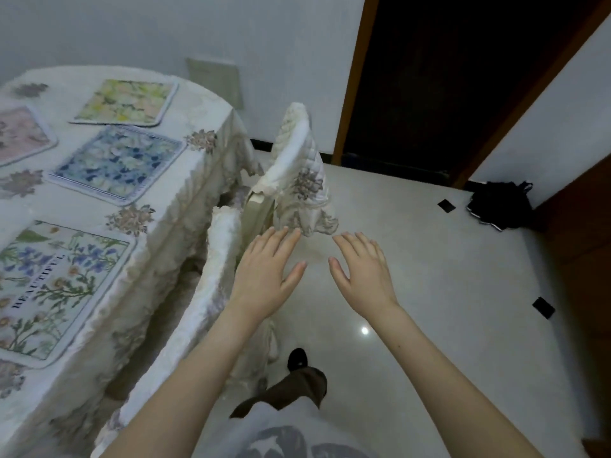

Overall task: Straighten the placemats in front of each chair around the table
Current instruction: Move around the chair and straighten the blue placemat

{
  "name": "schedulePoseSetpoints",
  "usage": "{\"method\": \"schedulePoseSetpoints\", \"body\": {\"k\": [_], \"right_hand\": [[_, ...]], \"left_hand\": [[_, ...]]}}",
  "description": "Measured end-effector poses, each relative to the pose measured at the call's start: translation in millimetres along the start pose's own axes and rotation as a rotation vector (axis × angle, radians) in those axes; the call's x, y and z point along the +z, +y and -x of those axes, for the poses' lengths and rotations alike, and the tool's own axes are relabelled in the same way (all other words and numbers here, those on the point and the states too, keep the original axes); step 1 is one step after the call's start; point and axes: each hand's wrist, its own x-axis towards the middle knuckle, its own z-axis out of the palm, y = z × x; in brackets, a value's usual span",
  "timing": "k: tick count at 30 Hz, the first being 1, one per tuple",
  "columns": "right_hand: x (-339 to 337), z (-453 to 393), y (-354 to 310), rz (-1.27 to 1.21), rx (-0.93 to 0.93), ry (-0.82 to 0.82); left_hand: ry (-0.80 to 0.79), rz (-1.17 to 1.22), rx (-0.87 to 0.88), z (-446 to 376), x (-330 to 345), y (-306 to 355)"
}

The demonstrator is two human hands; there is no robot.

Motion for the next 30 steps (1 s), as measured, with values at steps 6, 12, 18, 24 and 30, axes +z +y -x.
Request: {"method": "schedulePoseSetpoints", "body": {"k": [6,12,18,24,30], "right_hand": [[-10.5,-120.1,10.1,-0.048,-0.135,0.001],[-8.0,-225.9,18.0,-0.065,-0.317,-0.047],[11.1,-322.1,26.4,-0.082,-0.512,-0.122],[22.8,-416.1,25.5,-0.077,-0.788,-0.256],[31.9,-475.8,5.2,-0.104,-1.018,-0.320]], "left_hand": [[0.058,-0.030,-0.100,-91.3,-7.0,-21.8],[0.121,-0.048,-0.225,-164.0,-10.3,-39.4],[0.136,-0.088,-0.438,-215.0,13.4,-62.8],[0.226,-0.118,-0.717,-264.2,22.8,-65.4],[0.298,-0.166,-0.948,-287.1,16.2,-64.2]]}}
